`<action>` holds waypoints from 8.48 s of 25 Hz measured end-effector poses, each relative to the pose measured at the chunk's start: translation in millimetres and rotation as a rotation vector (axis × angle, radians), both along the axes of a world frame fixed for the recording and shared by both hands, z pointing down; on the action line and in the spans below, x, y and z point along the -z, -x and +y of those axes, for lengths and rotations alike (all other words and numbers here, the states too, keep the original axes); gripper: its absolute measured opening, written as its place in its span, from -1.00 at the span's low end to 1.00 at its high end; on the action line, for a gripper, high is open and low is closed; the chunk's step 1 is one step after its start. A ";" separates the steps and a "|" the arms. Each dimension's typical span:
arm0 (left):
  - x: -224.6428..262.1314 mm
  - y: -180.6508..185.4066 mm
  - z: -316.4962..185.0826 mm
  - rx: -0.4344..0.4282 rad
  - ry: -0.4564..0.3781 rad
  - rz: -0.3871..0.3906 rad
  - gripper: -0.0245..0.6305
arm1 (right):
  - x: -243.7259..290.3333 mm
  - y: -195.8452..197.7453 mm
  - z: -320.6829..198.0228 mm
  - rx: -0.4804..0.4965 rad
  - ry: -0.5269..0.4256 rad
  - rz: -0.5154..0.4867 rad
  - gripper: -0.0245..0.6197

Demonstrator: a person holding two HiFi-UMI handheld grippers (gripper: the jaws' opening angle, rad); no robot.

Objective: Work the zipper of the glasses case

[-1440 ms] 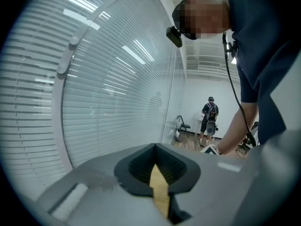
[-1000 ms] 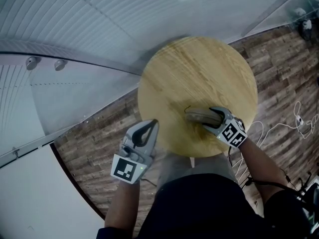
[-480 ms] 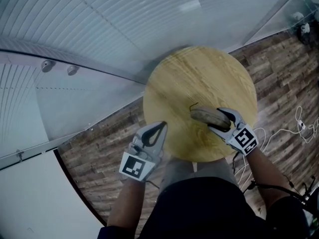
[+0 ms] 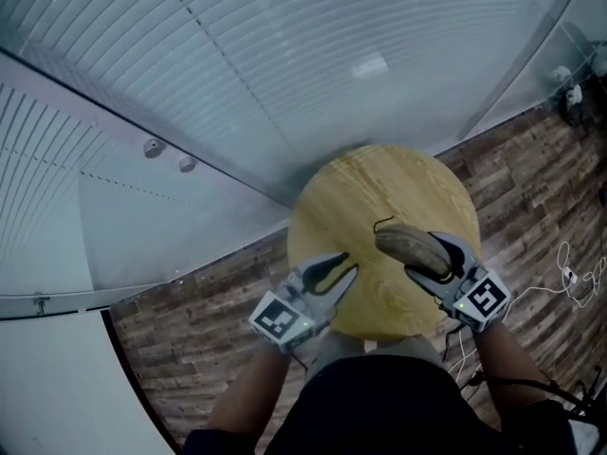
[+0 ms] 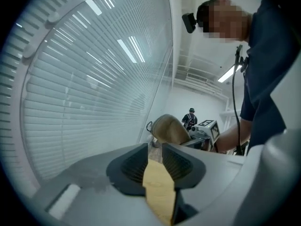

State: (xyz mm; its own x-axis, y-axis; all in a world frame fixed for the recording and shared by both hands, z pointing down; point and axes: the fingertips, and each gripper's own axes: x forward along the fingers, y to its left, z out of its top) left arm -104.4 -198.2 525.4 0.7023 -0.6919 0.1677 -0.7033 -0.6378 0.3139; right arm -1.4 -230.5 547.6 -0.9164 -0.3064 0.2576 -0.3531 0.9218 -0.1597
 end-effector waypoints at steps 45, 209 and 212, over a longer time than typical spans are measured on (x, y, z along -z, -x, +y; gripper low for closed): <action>202.5 -82.8 70.1 -0.429 -0.264 0.281 0.04 | 185.2 48.0 115.2 0.185 0.022 -0.522 0.05; 347.6 -41.5 36.3 -0.518 -0.403 0.584 -0.03 | 252.2 17.3 130.7 0.496 -0.270 -0.244 -0.89; 348.3 -36.8 26.8 -0.492 -0.384 0.614 -0.03 | 257.3 20.9 126.3 0.475 -0.289 -0.251 -0.89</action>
State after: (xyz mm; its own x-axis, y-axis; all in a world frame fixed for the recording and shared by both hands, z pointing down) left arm -67.6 -171.3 177.1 0.8258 -0.2179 -0.5201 -0.0979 -0.9637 0.2483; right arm -22.3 -104.2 290.3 -0.9920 0.1252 -0.0161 0.1231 0.9878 0.0950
